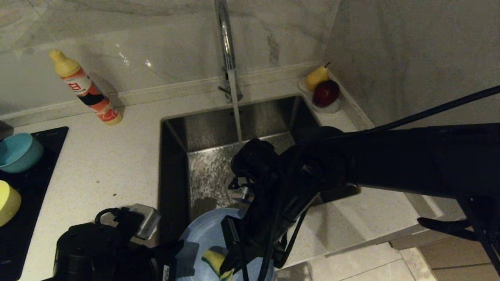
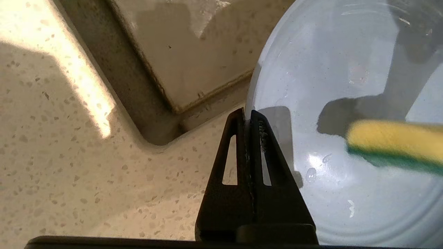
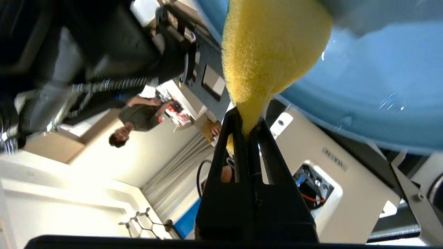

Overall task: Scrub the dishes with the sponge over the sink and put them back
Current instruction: Wipe the plate

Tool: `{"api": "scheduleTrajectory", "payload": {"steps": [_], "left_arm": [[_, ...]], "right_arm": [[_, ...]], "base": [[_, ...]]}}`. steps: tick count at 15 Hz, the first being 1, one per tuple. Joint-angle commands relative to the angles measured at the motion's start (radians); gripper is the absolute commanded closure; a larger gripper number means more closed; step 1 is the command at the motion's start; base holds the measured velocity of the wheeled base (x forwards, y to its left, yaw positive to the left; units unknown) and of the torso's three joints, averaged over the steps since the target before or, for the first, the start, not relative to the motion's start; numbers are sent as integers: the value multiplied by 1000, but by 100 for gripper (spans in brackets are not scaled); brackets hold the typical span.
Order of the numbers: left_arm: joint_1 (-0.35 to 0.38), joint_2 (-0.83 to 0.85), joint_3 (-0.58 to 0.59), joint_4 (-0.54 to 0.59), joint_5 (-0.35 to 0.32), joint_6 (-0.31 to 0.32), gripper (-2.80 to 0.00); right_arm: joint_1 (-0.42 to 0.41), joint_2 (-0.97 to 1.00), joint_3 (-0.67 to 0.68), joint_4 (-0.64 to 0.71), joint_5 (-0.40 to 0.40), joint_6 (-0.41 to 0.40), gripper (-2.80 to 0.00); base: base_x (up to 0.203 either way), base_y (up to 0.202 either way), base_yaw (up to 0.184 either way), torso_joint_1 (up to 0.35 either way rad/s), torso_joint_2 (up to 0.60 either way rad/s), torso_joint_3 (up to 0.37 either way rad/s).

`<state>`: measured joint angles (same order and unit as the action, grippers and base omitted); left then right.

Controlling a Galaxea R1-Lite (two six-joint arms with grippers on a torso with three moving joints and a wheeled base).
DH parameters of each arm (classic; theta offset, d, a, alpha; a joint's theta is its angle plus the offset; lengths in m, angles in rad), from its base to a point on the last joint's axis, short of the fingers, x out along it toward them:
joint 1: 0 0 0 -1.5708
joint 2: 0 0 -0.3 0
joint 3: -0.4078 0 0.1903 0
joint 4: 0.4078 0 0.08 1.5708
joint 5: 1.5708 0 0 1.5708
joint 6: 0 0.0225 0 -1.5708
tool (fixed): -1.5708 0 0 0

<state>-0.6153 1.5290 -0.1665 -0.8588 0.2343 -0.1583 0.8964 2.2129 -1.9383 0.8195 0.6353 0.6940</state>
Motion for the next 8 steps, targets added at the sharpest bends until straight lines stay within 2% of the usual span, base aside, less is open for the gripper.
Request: {"api": "scheduleTrajectory", "payload": {"steps": [1, 8], "left_arm": [[0, -4, 6, -5, 2, -1, 0], [-1, -17, 16, -5, 0, -3, 0]], "right_arm": [[-24, 29, 1, -14, 4, 10, 0], [-60, 48, 1, -18, -19, 10, 0]], "base": [[0, 0, 0, 0, 0, 0], [0, 0, 0, 0, 0, 0]]}}
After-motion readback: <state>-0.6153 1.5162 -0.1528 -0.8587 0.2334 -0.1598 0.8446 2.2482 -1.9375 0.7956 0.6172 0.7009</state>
